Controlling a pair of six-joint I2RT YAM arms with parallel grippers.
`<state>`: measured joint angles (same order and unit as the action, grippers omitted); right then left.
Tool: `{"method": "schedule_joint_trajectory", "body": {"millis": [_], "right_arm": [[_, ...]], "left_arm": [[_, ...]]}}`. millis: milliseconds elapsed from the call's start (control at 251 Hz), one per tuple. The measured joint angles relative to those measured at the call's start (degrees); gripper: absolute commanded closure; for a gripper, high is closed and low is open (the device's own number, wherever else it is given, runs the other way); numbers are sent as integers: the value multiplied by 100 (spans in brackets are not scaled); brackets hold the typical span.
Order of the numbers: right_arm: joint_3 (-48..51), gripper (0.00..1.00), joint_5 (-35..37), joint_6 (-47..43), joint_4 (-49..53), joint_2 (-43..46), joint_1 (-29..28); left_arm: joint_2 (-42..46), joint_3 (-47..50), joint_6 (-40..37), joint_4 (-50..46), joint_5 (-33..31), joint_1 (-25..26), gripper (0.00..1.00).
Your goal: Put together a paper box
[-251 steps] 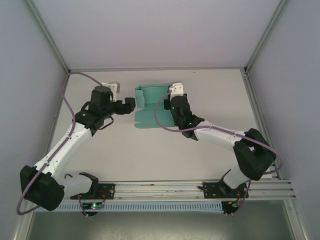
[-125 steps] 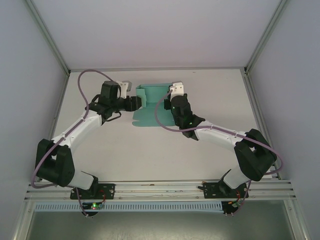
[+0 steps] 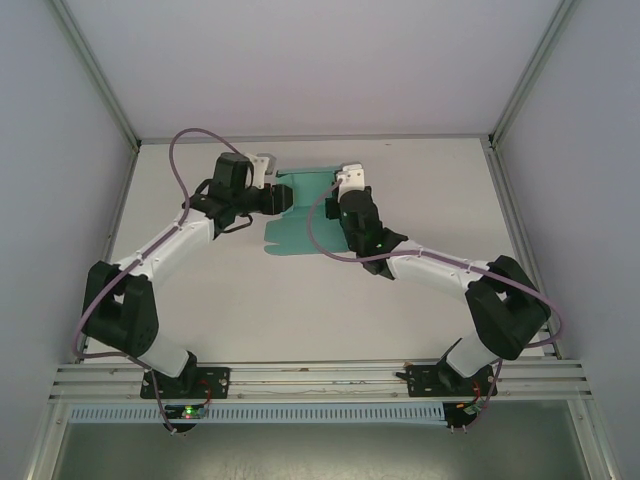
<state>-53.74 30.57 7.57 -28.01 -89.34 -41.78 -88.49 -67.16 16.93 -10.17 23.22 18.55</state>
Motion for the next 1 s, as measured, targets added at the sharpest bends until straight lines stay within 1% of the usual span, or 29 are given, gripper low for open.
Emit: {"method": "schedule_joint_trajectory", "body": {"millis": [96,140,243,319,395,567,758,866,918,962,978,1002], "right_arm": [[0,100,-7,0,2,-22,-11],[-11,100,-7,-2,0,-22,-11],[-52,100,-2,-15,-2,-22,-11],[-55,100,2,-31,0,-22,-11],[-55,100,68,-68,-2,-22,-59],[-55,100,345,-173,-4,-61,-225],[-52,100,503,-175,-81,-184,-282],[-52,100,584,-175,-190,-284,-352],[-52,100,623,-175,-221,-317,-367],[-52,100,671,-175,-221,-343,-372],[-52,97,699,-173,-219,-348,-372],[-52,95,713,-175,-219,-354,-372]], "left_arm": [[-39,-92,-46,-70,-247,57,75],[-81,-179,-107,-118,-402,72,77],[-181,-341,-188,-234,-813,177,77],[-267,-439,-240,-317,-1241,315,87],[-455,-627,-251,-472,-1930,492,100],[-966,-1213,-181,-861,-3294,850,100],[-1414,-1722,175,-1285,-4413,1121,100],[-1757,-2170,444,-1742,-5108,1255,100],[-1867,-2306,485,-1886,-5318,1303,100],[-1884,-2306,479,-1902,-5320,1335,100],[-1880,-2277,474,-1882,-5302,1335,100],[-1858,-2238,474,-1873,-5254,1335,100]]}}
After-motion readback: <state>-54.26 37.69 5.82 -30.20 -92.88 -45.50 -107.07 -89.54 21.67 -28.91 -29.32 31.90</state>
